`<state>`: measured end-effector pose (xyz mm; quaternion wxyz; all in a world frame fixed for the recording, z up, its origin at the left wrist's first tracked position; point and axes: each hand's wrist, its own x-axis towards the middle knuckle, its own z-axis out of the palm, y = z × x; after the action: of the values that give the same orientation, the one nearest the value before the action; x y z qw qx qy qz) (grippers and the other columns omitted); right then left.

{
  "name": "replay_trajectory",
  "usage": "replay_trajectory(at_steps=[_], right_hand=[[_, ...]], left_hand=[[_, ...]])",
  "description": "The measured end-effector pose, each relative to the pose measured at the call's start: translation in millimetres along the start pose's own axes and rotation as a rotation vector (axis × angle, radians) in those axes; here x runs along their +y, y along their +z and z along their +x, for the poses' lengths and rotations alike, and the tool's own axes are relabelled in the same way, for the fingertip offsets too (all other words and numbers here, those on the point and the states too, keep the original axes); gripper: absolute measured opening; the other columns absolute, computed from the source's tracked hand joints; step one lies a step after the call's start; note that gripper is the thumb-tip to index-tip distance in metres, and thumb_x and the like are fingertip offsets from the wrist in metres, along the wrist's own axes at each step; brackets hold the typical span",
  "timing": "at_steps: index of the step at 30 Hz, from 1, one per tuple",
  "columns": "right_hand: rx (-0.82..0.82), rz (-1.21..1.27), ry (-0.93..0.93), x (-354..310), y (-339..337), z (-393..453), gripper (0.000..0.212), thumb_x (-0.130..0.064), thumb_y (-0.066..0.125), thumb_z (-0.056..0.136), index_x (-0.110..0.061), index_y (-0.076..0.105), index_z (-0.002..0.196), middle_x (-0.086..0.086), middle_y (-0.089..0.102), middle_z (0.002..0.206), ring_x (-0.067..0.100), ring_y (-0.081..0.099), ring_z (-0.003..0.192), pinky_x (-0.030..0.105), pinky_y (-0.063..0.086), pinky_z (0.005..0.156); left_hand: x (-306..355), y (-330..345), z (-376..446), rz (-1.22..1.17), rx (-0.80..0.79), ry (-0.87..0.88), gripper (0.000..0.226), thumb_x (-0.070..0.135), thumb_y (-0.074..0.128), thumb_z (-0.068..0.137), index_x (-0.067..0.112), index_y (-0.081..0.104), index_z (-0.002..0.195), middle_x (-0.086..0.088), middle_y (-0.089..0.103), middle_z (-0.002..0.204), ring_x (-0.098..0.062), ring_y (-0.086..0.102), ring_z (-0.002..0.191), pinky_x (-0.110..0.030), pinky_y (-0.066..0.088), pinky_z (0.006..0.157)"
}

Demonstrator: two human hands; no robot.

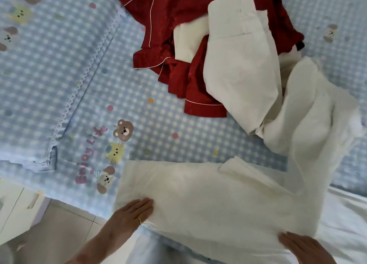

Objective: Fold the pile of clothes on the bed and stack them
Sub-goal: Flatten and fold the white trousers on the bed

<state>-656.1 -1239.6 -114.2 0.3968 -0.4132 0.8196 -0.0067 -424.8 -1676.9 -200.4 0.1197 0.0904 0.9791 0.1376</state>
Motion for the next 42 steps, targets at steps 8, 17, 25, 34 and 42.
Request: replay_trajectory(at_steps=[8,17,25,34,42], right_hand=[[0.327,-0.084,0.093,-20,76,7,0.07,-0.04,0.013,0.103,-0.013,0.076,0.093,-0.02,0.067,0.108,-0.002,0.07,0.079,0.006,0.046,0.078],[0.866,0.696,1.031,92,10,9,0.024,-0.012,0.055,0.093,-0.004,0.064,0.113,0.014,0.068,0.113,0.032,0.062,0.105,0.03,0.041,0.09],[0.737,1.014,1.022,236,-26,79,0.031,-0.025,0.054,0.092,0.002,0.068,0.097,0.02,0.069,0.101,0.036,0.062,0.097,0.038,0.047,0.084],[1.084,1.655,0.855,283,-34,46,0.007,-0.013,0.061,0.087,-0.012,0.06,0.08,0.003,0.055,0.073,0.021,0.051,0.078,0.033,0.043,0.07],[1.292,1.815,1.192,261,95,-183,0.01,-0.008,0.057,0.092,-0.008,0.062,0.101,0.008,0.063,0.1,0.012,0.059,0.081,0.016,0.056,0.058]], left_hand=[[36,12,-2,-0.052,-0.126,-0.154,0.055,0.001,0.032,0.064,0.012,0.074,0.099,-0.004,0.073,0.104,-0.019,0.07,0.094,-0.018,0.005,0.114],[223,0,161,-0.281,0.066,0.087,0.031,0.031,0.051,0.073,0.018,0.078,0.083,0.003,0.075,0.091,-0.009,0.072,0.079,-0.016,0.054,0.071],[365,71,262,-0.194,0.192,-0.02,0.033,0.006,0.04,0.092,0.017,0.055,0.119,-0.016,0.052,0.131,-0.031,0.065,0.105,-0.033,0.056,0.081],[346,70,253,-0.234,0.297,-0.202,0.037,0.008,0.038,0.066,0.019,0.049,0.1,0.004,0.043,0.099,-0.014,0.047,0.085,-0.021,0.052,0.05],[383,89,217,-0.146,0.172,0.115,0.011,0.013,0.042,0.081,0.023,0.042,0.084,0.006,0.039,0.089,-0.007,0.041,0.076,-0.014,0.046,0.054]])
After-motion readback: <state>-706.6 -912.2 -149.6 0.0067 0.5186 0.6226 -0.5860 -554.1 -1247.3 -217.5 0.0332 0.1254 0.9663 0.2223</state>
